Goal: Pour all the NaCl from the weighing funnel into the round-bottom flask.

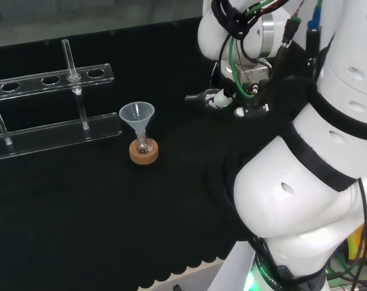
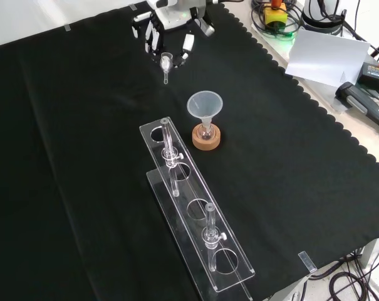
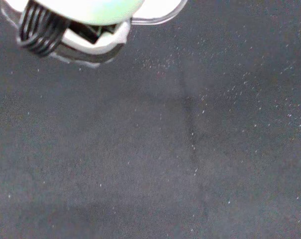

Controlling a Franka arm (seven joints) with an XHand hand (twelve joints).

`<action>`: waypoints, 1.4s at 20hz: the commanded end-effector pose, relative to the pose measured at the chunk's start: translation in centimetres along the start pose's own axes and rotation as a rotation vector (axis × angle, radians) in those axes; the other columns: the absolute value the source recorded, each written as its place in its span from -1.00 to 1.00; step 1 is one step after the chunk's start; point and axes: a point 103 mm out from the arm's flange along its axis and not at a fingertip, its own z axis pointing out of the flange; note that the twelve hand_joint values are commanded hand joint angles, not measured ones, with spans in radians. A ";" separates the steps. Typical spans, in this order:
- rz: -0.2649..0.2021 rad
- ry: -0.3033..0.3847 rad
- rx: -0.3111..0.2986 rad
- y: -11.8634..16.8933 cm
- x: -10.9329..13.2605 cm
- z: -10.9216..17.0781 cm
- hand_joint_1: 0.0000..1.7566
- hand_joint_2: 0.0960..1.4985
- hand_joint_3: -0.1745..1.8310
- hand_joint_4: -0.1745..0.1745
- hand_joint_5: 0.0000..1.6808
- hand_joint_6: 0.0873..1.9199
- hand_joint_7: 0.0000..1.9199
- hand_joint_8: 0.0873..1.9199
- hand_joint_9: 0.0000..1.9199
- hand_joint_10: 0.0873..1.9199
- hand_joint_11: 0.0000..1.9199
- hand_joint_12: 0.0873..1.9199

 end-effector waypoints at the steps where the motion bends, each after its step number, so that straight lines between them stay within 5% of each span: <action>1: 0.054 0.031 -0.037 -2.3 -0.4 -3.0 0.30 -0.26 -0.22 1.00 0.77 -0.85 0.62 -0.87 0.09 -0.89 -1.00 0.48; 7: 0.049 0.033 -0.047 -3.4 0.6 -4.8 0.30 -0.26 -0.21 1.00 0.77 -0.85 0.62 -0.87 0.09 -0.89 -1.00 0.48; 28: -0.082 0.057 -0.013 -3.6 5.4 -7.0 0.30 -0.27 -0.20 1.00 0.77 -0.85 0.62 -0.88 0.09 -0.89 -1.00 0.48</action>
